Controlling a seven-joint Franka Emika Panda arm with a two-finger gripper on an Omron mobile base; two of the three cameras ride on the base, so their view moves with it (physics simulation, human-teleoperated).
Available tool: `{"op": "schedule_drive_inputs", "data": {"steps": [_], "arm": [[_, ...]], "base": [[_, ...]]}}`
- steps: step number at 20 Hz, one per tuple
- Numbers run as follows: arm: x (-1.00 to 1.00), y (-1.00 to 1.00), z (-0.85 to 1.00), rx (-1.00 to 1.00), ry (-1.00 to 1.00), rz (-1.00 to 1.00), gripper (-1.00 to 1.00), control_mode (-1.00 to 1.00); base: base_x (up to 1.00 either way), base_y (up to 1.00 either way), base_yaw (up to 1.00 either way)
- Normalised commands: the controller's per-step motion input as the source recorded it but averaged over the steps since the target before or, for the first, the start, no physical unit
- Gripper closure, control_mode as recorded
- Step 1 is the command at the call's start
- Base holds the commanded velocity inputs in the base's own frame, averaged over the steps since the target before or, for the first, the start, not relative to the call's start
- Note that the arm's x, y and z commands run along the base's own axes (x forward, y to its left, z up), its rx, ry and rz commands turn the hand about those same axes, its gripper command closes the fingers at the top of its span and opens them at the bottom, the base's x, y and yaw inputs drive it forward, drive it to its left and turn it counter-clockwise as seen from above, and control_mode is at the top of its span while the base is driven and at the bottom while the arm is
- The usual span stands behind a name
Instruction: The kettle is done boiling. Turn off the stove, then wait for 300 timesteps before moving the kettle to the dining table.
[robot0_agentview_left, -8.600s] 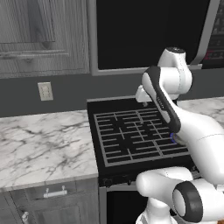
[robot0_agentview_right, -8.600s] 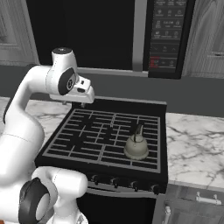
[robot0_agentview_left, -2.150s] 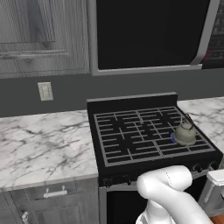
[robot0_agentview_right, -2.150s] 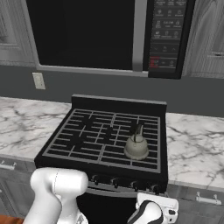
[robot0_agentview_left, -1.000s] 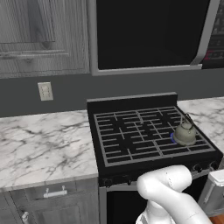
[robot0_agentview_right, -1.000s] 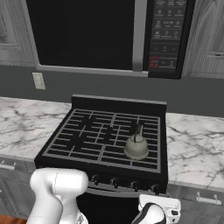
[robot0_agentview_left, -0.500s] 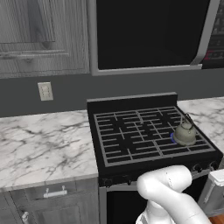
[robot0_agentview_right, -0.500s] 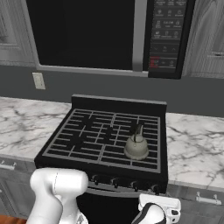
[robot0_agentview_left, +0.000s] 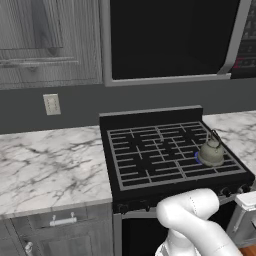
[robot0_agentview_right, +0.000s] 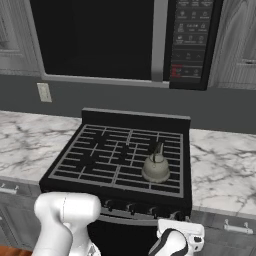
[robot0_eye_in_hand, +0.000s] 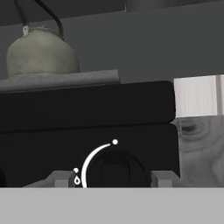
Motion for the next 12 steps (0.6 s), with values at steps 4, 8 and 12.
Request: {"op": "schedule_drive_inputs", "data": {"steps": [4,8,12], "arm": [[0.16,0.07,0.0,0.0,0.0,0.0,1.0,-1.0],[0.02,0.01,0.0,0.0,0.0,0.0,1.0,-1.0],[0.0,-0.08,0.0,0.01,0.0,0.0,1.0,-1.0]], "base": [[0.0,0.0,0.0],[0.0,0.0,0.0],[0.0,0.0,0.0]]}}
